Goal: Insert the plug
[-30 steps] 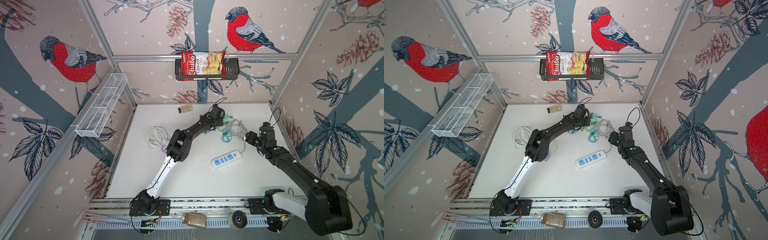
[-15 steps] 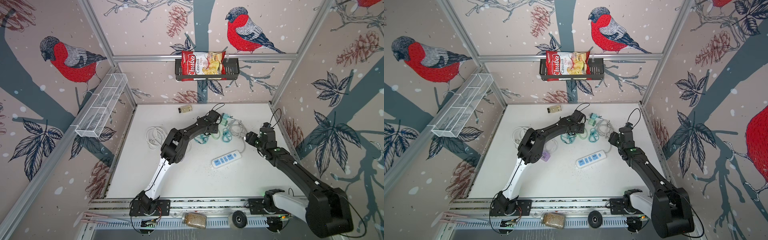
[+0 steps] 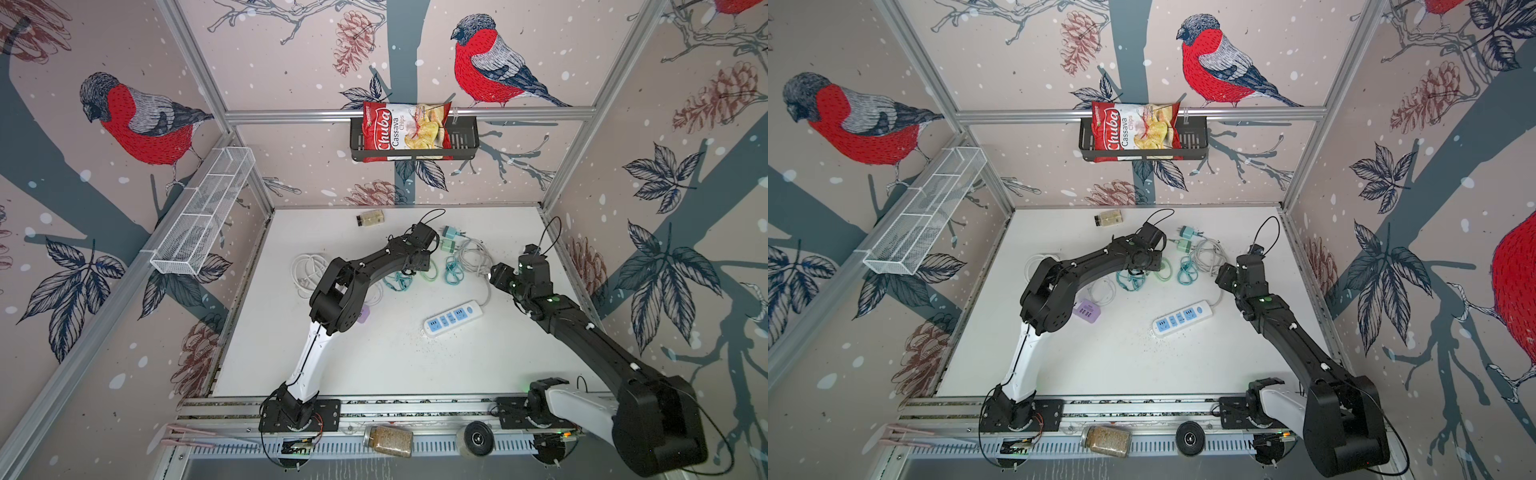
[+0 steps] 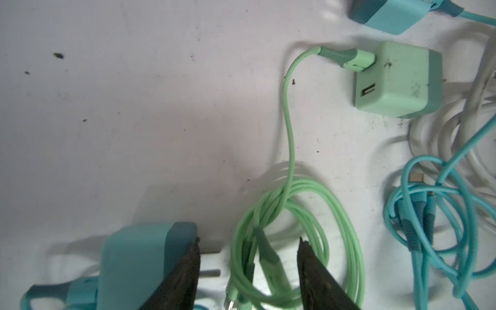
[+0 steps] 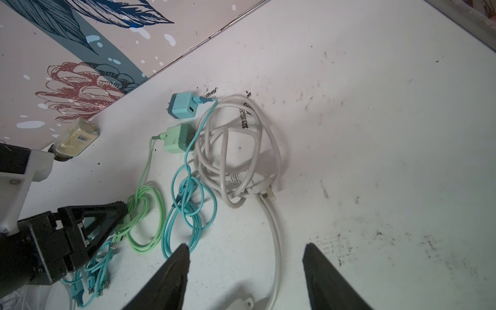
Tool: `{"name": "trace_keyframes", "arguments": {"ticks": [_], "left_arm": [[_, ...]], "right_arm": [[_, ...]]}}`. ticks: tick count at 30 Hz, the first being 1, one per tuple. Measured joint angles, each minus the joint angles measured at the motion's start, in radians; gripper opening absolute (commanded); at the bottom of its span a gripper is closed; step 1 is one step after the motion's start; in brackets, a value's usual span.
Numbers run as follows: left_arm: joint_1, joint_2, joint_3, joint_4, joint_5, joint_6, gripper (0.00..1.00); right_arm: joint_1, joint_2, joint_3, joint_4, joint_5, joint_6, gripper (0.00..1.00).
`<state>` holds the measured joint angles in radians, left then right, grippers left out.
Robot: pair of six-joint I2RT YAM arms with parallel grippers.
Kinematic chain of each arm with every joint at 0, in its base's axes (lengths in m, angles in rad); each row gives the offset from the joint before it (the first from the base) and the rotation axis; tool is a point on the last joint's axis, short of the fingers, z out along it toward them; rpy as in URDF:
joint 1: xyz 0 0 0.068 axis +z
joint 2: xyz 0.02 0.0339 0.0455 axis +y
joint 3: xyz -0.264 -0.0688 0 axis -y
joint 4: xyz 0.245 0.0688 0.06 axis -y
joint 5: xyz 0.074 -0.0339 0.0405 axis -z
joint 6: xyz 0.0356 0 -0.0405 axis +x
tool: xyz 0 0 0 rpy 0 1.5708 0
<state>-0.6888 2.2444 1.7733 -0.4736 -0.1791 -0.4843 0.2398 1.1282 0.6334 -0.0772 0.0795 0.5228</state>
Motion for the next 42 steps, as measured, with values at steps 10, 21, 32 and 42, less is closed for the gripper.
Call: {"name": "trace_keyframes", "arguments": {"ticks": [10, 21, 32, 42], "left_arm": [[-0.023, -0.15, -0.159, -0.017, -0.068, -0.095, 0.57], [-0.06, -0.224, -0.281, -0.036, -0.05, -0.164, 0.5], [-0.088, -0.228, -0.341, -0.032, 0.025, -0.166, 0.36], [-0.039, -0.206, -0.35, -0.08, -0.034, -0.144, 0.34]], "right_arm": [[0.017, 0.051, 0.005, 0.023, -0.008, -0.002, 0.68], [0.017, 0.103, 0.008, 0.067, -0.035, -0.025, 0.68], [0.019, 0.12, 0.01, 0.077, -0.054, -0.026, 0.68], [0.026, 0.12, 0.01, 0.077, -0.061, -0.026, 0.68]]}}
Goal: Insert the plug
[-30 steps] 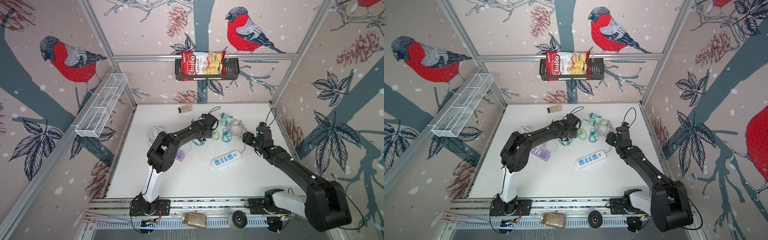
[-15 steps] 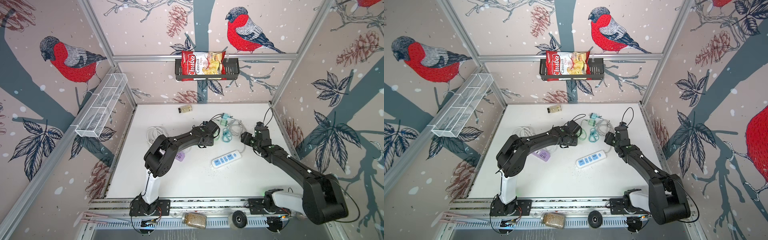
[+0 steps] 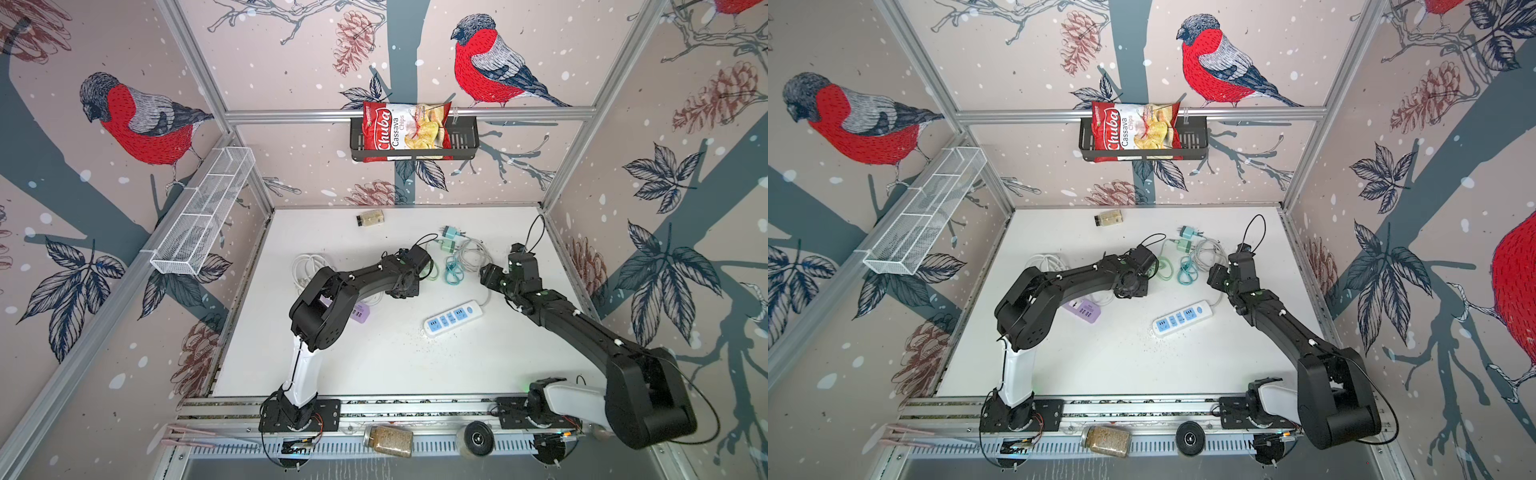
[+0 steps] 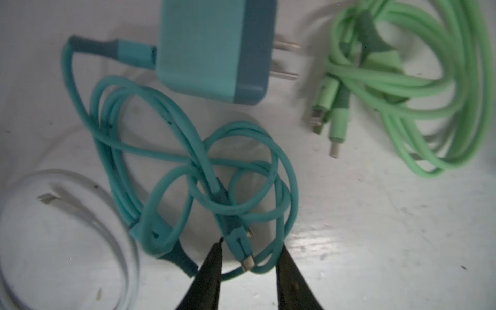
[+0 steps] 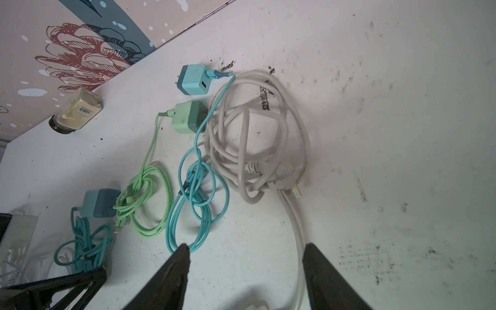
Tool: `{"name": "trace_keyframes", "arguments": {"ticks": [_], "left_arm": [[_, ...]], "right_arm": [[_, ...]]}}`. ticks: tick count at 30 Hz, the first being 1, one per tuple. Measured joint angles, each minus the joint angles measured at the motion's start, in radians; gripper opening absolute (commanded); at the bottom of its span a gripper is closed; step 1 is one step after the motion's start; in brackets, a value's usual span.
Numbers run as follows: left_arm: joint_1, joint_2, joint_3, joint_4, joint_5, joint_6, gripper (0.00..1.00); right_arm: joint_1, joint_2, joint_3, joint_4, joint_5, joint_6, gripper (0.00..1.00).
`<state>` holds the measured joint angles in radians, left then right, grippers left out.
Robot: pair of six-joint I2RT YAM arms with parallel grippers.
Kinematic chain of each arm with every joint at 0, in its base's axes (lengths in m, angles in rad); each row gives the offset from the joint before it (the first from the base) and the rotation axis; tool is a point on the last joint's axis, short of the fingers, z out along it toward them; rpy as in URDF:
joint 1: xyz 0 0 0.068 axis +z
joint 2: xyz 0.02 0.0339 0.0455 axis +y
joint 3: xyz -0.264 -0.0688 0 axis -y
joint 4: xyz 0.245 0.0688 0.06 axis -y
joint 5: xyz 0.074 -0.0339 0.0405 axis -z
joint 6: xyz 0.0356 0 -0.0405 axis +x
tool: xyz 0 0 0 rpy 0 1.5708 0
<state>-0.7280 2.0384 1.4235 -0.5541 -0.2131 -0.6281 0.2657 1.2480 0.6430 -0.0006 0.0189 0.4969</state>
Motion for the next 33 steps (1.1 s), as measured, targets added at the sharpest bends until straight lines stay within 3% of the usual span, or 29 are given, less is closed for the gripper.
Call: {"name": "trace_keyframes", "arguments": {"ticks": [7, 18, 25, 33], "left_arm": [[0.087, -0.002, 0.004, -0.07, -0.125, 0.017, 0.34], [0.106, 0.083, 0.186, -0.117, -0.334, 0.07, 0.61], [0.109, 0.082, 0.21, -0.137, -0.33, 0.055, 0.65], [0.122, 0.093, 0.274, -0.119, -0.259, -0.041, 0.58]], "right_arm": [[0.003, -0.001, -0.002, 0.0, 0.0, 0.0, 0.68], [0.01, -0.006, -0.003, -0.001, -0.003, 0.0, 0.68], [0.01, -0.012, -0.01, -0.001, -0.003, -0.004, 0.68], [0.008, -0.018, -0.01, -0.002, -0.019, -0.04, 0.68]]}}
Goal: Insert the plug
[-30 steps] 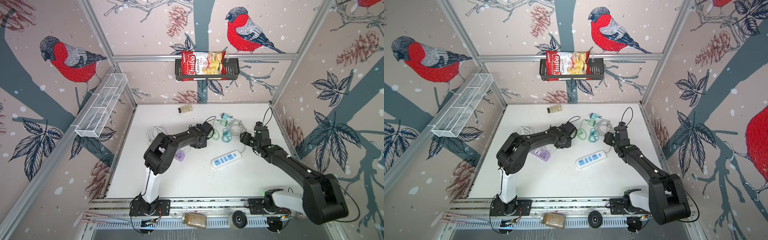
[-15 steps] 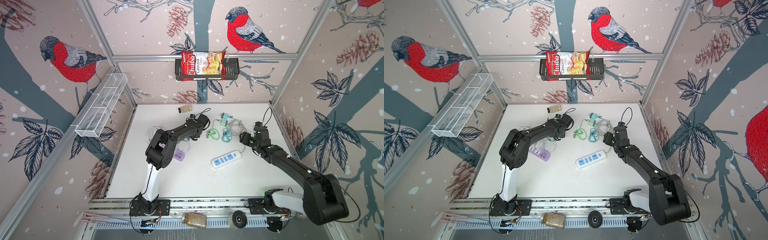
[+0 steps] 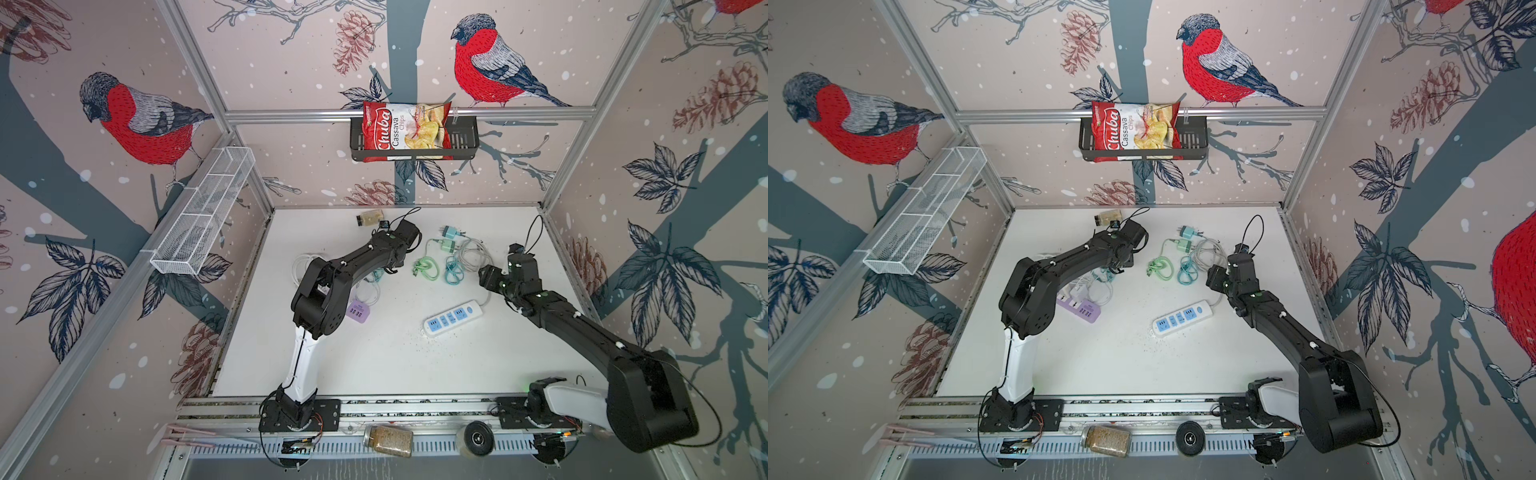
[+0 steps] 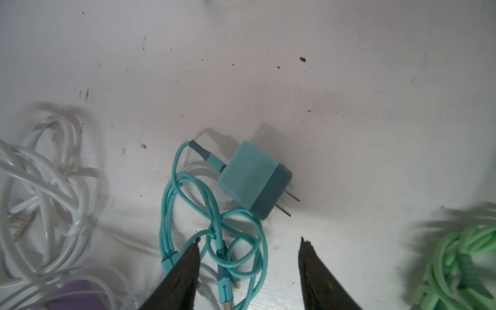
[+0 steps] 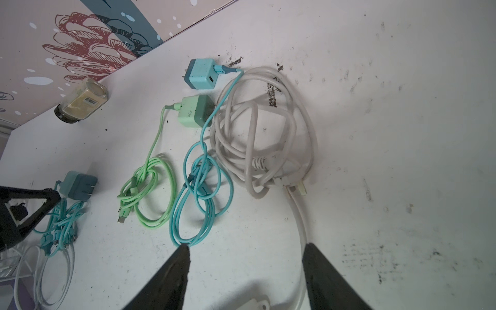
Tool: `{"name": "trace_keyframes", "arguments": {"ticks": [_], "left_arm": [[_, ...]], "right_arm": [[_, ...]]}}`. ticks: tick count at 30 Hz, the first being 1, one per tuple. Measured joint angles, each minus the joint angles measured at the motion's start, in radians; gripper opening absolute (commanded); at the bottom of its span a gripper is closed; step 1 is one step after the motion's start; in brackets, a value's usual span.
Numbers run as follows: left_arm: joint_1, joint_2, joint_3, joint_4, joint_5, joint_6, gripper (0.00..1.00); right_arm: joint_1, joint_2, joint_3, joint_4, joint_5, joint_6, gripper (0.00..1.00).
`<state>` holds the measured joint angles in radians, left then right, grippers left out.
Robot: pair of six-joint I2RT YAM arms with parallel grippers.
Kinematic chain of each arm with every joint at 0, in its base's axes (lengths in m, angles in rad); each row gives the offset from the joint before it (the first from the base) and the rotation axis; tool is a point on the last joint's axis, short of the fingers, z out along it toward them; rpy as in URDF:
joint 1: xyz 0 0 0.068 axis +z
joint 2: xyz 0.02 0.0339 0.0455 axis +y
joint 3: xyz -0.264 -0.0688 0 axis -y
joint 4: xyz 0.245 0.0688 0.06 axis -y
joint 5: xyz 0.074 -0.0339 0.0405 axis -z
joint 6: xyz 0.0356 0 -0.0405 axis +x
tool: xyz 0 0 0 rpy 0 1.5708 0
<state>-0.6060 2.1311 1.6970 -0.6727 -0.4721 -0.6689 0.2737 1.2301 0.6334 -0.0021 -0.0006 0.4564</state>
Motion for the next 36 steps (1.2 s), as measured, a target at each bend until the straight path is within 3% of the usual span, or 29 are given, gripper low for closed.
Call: {"name": "trace_keyframes", "arguments": {"ticks": [7, 21, 36], "left_arm": [[0.044, 0.04, 0.013, 0.021, 0.083, -0.156, 0.43], [0.041, 0.092, 0.084, 0.047, 0.127, -0.36, 0.57], [0.04, 0.109, 0.09, 0.038, 0.104, -0.497, 0.61]], "right_arm": [[-0.006, -0.012, -0.017, 0.007, -0.031, -0.02, 0.68], [-0.006, 0.0, 0.004, 0.016, -0.142, -0.068, 0.68], [0.042, 0.017, -0.006, 0.025, -0.226, -0.067, 0.69]]}}
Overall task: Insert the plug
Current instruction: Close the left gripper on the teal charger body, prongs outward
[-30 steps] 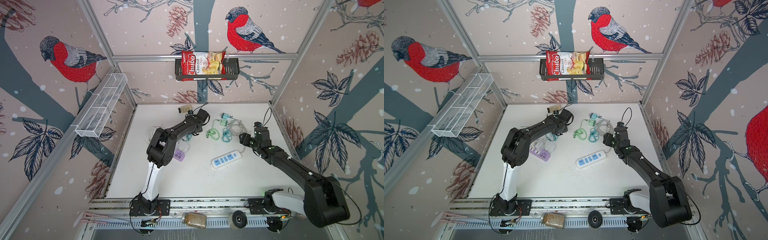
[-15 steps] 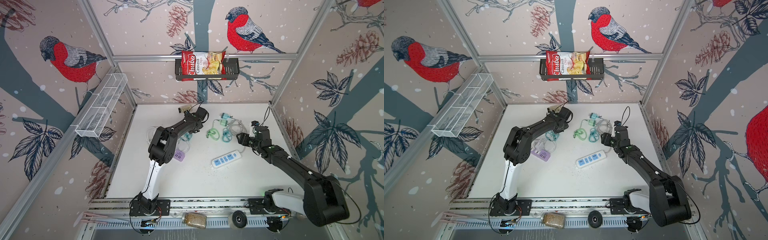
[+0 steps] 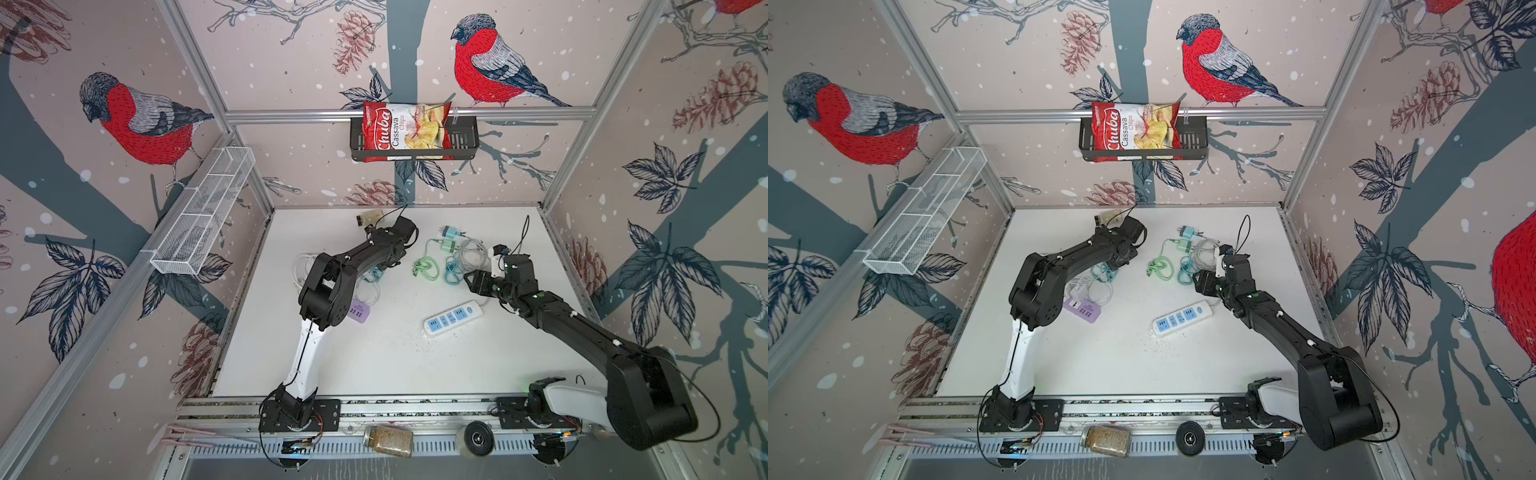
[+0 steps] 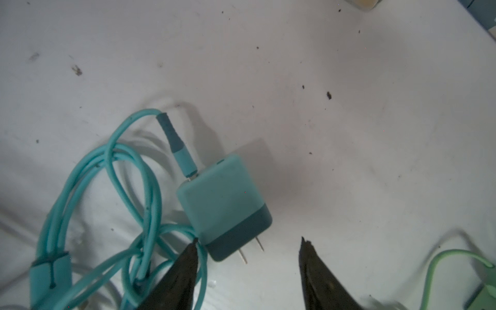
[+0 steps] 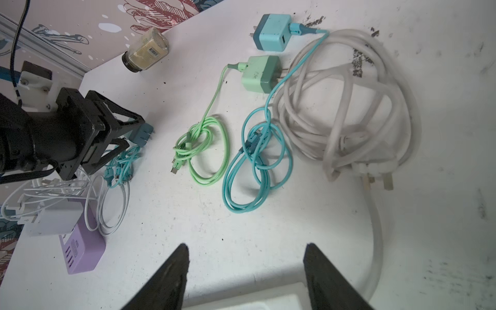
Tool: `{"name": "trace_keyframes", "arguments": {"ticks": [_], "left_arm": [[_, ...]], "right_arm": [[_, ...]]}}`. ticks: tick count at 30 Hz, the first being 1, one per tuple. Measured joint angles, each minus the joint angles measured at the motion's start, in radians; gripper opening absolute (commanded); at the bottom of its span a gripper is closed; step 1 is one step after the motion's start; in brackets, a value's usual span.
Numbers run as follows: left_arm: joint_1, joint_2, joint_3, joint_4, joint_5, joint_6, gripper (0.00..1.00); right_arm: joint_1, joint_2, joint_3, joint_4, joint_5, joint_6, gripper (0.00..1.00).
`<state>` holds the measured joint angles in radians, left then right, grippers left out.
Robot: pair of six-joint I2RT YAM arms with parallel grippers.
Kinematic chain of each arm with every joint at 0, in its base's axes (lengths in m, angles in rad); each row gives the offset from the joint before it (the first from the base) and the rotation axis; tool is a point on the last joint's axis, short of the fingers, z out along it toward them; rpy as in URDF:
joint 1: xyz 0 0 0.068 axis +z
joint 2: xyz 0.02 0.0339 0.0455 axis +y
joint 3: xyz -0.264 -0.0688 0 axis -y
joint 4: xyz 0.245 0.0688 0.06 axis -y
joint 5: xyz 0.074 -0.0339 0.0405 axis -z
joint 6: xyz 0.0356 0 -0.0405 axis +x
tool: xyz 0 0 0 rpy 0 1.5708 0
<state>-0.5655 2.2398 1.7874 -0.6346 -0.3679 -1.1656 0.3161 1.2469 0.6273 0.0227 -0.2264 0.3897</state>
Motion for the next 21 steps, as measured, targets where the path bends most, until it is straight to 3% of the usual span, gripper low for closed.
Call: {"name": "trace_keyframes", "arguments": {"ticks": [21], "left_arm": [[0.032, 0.021, -0.021, 0.028, 0.01, -0.044, 0.62]], "right_arm": [[0.026, 0.046, 0.006, 0.009, -0.021, -0.001, 0.69]]}}
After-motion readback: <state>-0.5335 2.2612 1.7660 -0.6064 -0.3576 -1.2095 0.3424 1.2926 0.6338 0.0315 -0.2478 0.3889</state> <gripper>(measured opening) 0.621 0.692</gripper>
